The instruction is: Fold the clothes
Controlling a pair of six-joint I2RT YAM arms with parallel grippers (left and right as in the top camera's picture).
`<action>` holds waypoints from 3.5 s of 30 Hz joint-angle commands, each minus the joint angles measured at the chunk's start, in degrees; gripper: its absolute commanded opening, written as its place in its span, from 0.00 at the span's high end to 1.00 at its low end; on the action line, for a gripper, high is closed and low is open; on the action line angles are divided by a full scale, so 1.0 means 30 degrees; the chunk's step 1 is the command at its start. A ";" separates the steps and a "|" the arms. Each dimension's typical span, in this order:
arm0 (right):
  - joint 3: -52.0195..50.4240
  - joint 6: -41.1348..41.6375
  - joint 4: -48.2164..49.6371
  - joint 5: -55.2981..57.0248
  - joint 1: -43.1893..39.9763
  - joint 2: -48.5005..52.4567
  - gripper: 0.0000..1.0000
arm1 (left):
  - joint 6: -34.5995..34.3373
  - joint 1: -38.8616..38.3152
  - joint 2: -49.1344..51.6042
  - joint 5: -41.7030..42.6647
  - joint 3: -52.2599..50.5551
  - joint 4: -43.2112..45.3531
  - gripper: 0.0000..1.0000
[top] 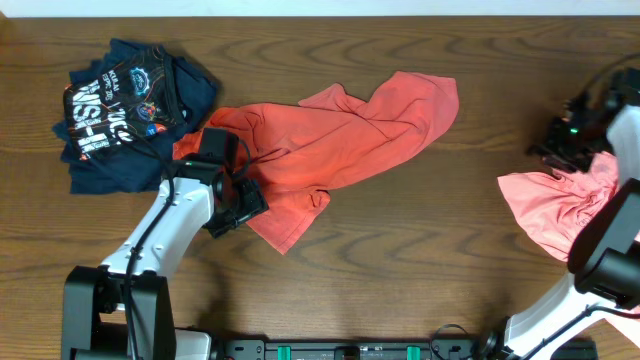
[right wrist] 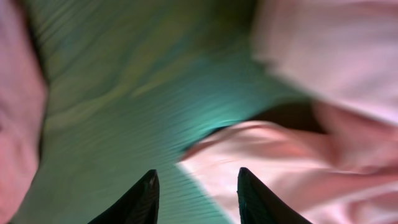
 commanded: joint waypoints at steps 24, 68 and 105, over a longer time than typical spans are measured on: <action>0.0189 -0.0466 -0.0911 0.0911 0.2470 -0.0444 0.63 | 0.0954 -0.0029 0.3716 0.0466 -0.1392 0.6484 0.80; -0.6492 0.3249 0.3570 0.0372 0.9398 -0.0437 0.46 | 0.6717 0.1639 -1.2626 0.0976 0.4167 -0.2769 0.94; 0.9508 0.1377 -0.7628 0.1319 0.2812 -0.6623 0.99 | 0.6703 0.1639 -0.4218 0.0911 1.7850 -1.2517 0.94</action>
